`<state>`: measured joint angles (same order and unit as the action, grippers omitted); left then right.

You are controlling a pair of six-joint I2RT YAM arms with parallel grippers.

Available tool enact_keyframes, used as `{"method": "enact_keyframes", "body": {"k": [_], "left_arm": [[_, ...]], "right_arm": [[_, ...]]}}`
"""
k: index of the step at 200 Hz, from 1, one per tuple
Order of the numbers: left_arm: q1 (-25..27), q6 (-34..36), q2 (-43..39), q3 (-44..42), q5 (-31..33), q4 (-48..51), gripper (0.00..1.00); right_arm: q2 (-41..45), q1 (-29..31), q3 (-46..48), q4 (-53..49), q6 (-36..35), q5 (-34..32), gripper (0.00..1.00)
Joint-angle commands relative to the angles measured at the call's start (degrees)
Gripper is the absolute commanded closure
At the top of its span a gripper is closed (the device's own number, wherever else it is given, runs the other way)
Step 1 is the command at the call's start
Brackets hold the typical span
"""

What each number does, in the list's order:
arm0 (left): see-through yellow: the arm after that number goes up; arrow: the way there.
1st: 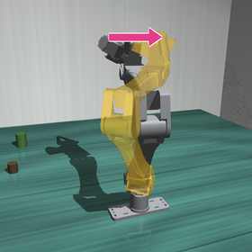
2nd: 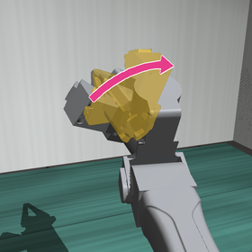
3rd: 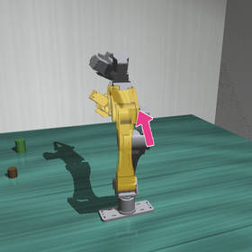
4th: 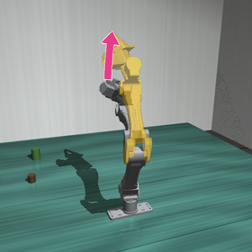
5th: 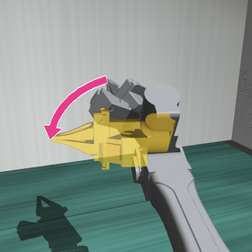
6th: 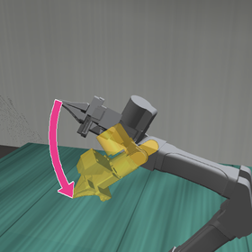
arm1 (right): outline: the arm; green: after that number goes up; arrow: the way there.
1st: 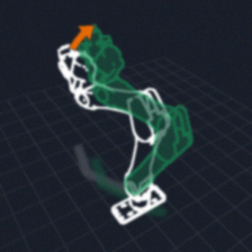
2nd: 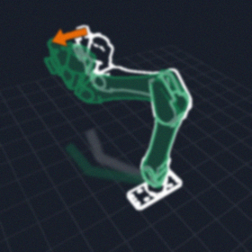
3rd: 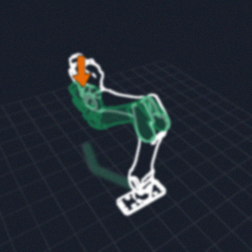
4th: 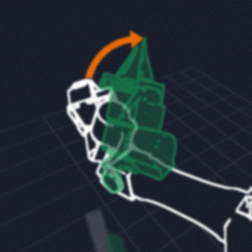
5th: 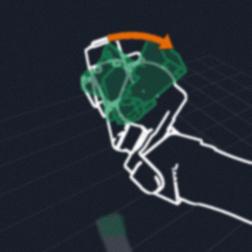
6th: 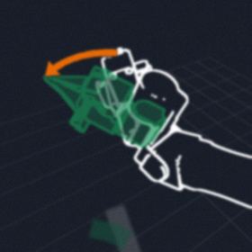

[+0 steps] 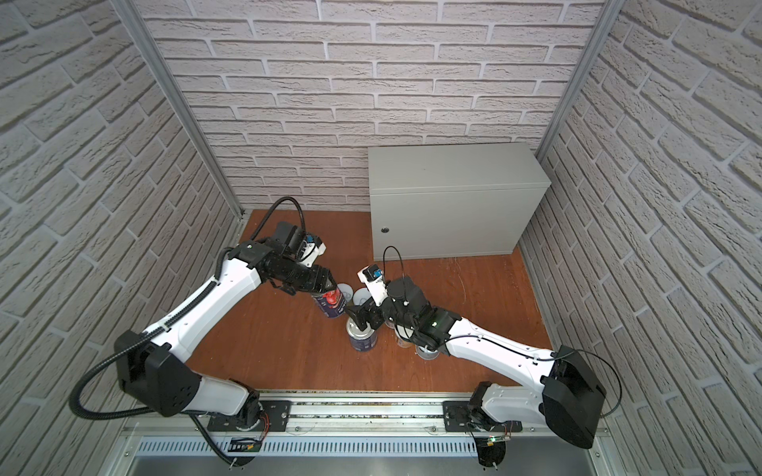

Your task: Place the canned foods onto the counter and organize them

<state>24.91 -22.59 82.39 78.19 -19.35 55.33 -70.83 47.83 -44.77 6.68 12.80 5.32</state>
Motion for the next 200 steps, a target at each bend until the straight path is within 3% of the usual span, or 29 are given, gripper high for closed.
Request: {"method": "enact_keyframes", "body": {"k": [1, 102, 200], "left_arm": [[-0.5, 0.8, -0.4, 5.2, -5.1, -0.4, 0.55], [-0.6, 0.4, 2.8, 12.5, -13.7, 5.0, 0.57], [-0.6, 1.3, 3.4, 13.0, -16.2, 7.7, 0.57]], "right_arm": [[-0.6, 0.8, 0.1, 6.0, -1.2, 2.0, 0.07], [-4.5, 1.0, -2.2, 8.8, -5.3, 2.8, 0.09], [-11.6, 0.9, -5.7, 13.6, -6.9, 2.7, 0.11]]}}
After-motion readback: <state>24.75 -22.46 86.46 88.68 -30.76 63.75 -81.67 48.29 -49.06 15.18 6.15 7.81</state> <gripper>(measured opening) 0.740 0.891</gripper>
